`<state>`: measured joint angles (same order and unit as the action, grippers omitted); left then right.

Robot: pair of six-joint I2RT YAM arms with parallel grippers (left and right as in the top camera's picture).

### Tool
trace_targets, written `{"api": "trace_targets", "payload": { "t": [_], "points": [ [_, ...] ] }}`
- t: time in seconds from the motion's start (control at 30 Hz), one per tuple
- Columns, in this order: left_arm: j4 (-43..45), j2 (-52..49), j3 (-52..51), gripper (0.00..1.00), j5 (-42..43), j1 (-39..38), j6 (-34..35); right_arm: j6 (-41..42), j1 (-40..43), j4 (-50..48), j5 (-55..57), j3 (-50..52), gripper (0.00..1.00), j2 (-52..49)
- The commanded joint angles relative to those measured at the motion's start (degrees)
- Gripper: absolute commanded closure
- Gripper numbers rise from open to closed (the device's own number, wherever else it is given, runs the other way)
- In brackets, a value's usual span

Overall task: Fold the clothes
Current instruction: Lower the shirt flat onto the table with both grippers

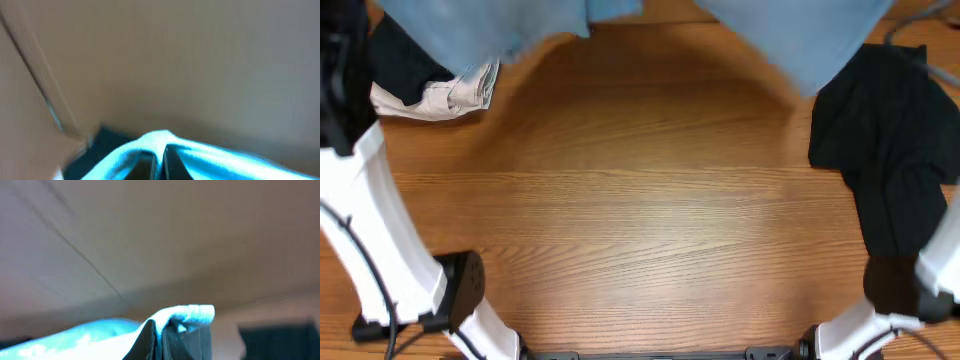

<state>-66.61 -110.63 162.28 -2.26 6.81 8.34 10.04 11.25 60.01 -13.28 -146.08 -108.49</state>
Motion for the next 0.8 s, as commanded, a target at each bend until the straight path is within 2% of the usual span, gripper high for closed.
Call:
{"api": "trace_targets", "payload": {
  "t": [0.0, 0.2, 0.37, 0.57, 0.67, 0.7, 0.77],
  "points": [
    [-7.8, -8.5, -0.6, 0.96, 6.2, 0.7, -1.0, -0.8, 0.7, 4.2, 1.0, 0.7, 0.96, -6.6],
    [-20.7, -16.3, -0.6, 0.96, 11.4, 0.7, -0.1, -3.1, 0.7, 11.0, -3.4, 0.7, 0.96, -10.1],
    [-28.7, -16.7, -0.5, 0.96, 11.5, 0.7, 0.4, -4.0, 0.7, 18.0, -7.3, 0.7, 0.96, -8.4],
    [-30.2, -13.7, -1.1, 0.96, 14.6, 0.5, -1.6, -3.9, 0.2, 27.5, -7.4, 0.7, 0.96, -5.0],
    [-30.2, -9.9, -5.6, 0.96, 14.1, -0.3, -2.0, -3.9, 0.2, 34.0, -6.3, 0.7, 0.96, -2.6],
    [-30.2, -6.1, -11.4, 0.96, 11.5, -0.9, -2.1, -3.9, 0.2, 37.1, -3.7, 0.8, 0.96, -0.7],
    [-30.2, -2.0, -18.5, 0.96, 8.7, -1.3, -2.0, -3.9, 0.2, 37.0, -2.9, 3.1, 0.96, 2.7]
  ]
}}
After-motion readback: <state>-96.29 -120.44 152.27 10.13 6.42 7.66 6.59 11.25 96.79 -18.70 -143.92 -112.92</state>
